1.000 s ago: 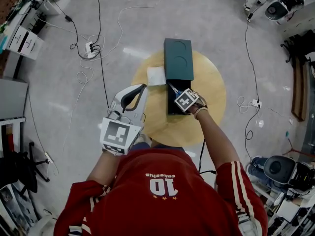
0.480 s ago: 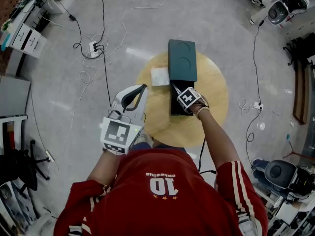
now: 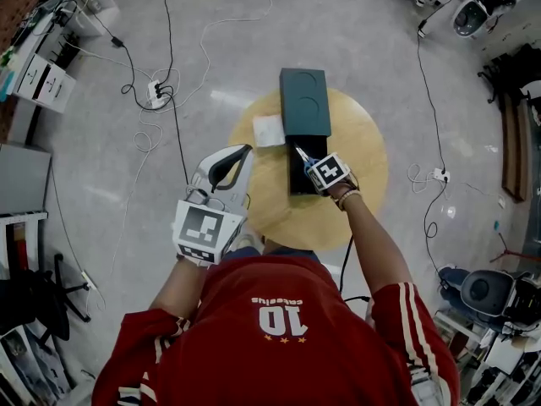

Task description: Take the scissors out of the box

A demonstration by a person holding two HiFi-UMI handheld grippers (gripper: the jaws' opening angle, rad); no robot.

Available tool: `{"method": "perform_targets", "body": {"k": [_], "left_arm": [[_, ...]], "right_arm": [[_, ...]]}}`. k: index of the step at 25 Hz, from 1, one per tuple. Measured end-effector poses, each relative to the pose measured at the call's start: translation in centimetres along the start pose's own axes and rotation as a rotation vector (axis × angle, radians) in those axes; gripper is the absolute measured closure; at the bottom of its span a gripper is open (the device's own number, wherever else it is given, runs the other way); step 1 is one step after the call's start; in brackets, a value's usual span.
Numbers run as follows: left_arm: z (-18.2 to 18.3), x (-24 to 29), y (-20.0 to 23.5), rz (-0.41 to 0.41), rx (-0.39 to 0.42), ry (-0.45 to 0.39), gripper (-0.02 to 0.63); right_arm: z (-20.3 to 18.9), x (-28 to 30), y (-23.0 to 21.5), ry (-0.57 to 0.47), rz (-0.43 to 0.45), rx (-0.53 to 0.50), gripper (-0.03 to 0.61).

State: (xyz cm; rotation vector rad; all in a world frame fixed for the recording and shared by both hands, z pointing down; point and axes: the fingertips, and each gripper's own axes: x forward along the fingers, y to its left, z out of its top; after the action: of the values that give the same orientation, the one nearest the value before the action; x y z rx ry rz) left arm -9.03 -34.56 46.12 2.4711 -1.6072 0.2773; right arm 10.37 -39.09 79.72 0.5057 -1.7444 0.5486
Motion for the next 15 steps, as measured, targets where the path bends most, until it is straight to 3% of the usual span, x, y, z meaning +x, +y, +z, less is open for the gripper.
{"method": "perform_targets", "body": {"k": [8,15], "left_arm": [[0.6,-1.0,-1.3,-0.033,0.026,-0.023,0.611],[1.5,-2.6,-1.4,-0.043,0.06,-0.05,0.611]], "right_arm": [[-0.8,-2.5,0.3,-0.078,-0.034,0.051,0.492],[-1.0,-6.2,1.3,-0.207,-0.068,0.112,0.492]]}}
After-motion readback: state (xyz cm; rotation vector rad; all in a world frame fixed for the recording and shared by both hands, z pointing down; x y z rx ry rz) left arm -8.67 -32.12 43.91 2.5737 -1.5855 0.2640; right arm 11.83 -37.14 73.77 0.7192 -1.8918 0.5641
